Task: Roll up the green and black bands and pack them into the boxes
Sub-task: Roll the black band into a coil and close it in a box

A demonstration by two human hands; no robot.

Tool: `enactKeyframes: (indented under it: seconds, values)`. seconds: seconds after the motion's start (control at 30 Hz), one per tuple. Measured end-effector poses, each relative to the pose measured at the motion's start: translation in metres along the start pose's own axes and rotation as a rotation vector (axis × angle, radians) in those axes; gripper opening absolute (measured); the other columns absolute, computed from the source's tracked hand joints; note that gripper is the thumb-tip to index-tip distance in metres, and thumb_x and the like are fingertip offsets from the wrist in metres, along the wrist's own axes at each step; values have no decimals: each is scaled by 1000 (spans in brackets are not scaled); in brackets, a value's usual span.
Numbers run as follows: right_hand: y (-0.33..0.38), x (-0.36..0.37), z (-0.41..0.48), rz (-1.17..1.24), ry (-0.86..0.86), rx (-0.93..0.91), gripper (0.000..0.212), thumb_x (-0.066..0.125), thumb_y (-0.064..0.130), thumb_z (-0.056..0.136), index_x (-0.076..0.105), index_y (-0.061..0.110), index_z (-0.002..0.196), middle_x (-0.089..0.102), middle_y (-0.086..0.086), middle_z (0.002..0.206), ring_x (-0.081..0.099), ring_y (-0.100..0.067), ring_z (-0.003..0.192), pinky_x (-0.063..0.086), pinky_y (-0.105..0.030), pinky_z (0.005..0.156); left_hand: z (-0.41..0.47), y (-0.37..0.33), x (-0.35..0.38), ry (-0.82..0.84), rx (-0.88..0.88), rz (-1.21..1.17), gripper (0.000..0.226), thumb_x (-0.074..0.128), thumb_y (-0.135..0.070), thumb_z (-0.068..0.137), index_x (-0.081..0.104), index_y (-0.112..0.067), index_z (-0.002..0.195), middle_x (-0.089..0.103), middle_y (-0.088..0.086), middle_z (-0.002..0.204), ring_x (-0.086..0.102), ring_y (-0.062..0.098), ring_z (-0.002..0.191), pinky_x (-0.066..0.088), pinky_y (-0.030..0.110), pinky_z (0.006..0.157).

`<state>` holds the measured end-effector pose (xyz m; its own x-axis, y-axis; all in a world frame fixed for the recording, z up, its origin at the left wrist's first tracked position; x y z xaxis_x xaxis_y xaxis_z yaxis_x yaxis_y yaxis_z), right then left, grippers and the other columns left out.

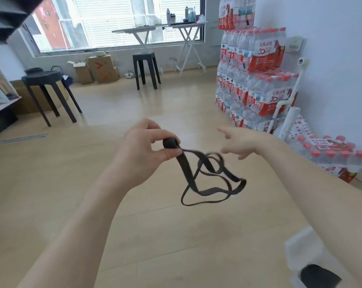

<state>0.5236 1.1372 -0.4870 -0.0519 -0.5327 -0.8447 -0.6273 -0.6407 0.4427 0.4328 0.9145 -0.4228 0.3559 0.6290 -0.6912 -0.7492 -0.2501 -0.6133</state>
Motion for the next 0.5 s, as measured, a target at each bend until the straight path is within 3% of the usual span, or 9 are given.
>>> enactKeyframes:
  seconds: [0.13, 0.2, 0.27, 0.33, 0.43, 0.5]
  values:
    - [51, 15, -44, 235, 288, -306, 65, 69, 17, 86, 42, 37, 141, 49, 8, 140, 50, -7, 121, 52, -28, 90, 3, 5, 17, 15, -33, -106, 5, 71, -26, 82, 68, -29, 81, 64, -11, 78, 60, 14, 72, 53, 39, 74]
    - [70, 22, -55, 231, 271, -442, 52, 72, 19, 83, 55, 40, 127, 61, 14, 124, 54, 0, 111, 49, -28, 88, 4, 2, 17, -35, -36, -237, 7, 68, -18, 85, 66, -25, 85, 67, -4, 77, 63, 19, 65, 56, 41, 69]
    - [74, 31, -55, 301, 196, -493, 33, 75, 18, 81, 66, 34, 109, 67, 20, 97, 57, 11, 83, 44, -26, 75, 6, -5, 8, -118, -19, -370, 11, 66, -13, 86, 66, -22, 92, 68, 4, 80, 63, 19, 61, 57, 34, 63]
    - [69, 39, -53, 425, 170, -450, 23, 75, 15, 81, 70, 29, 97, 66, 20, 82, 54, 10, 67, 38, -24, 69, 7, -12, -3, -185, 0, -506, 14, 64, -12, 88, 65, -17, 101, 67, 5, 78, 61, 16, 57, 55, 28, 60]
    - [67, 57, -58, 550, 316, -380, 28, 73, 14, 83, 69, 33, 103, 68, 16, 97, 56, -4, 84, 35, -26, 67, 6, -16, -14, -220, -6, -664, 14, 61, -16, 91, 66, -13, 104, 66, 4, 69, 58, 15, 52, 52, 26, 54]
    - [69, 67, -62, 521, 369, -377, 25, 72, 14, 84, 71, 30, 103, 69, 13, 97, 52, -9, 81, 32, -25, 64, 4, -13, -14, -236, -42, -666, 11, 62, -18, 91, 67, -13, 99, 65, 4, 63, 57, 16, 49, 49, 25, 50]
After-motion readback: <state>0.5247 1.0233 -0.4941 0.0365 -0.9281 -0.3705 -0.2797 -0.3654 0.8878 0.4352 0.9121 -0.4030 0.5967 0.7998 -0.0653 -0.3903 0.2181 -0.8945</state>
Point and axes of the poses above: each hand's wrist, its own z-axis towards the middle knuckle, its own x-axis out of the palm, y = z × x, the point moved 6 cm from there along z, towards the middle knuckle
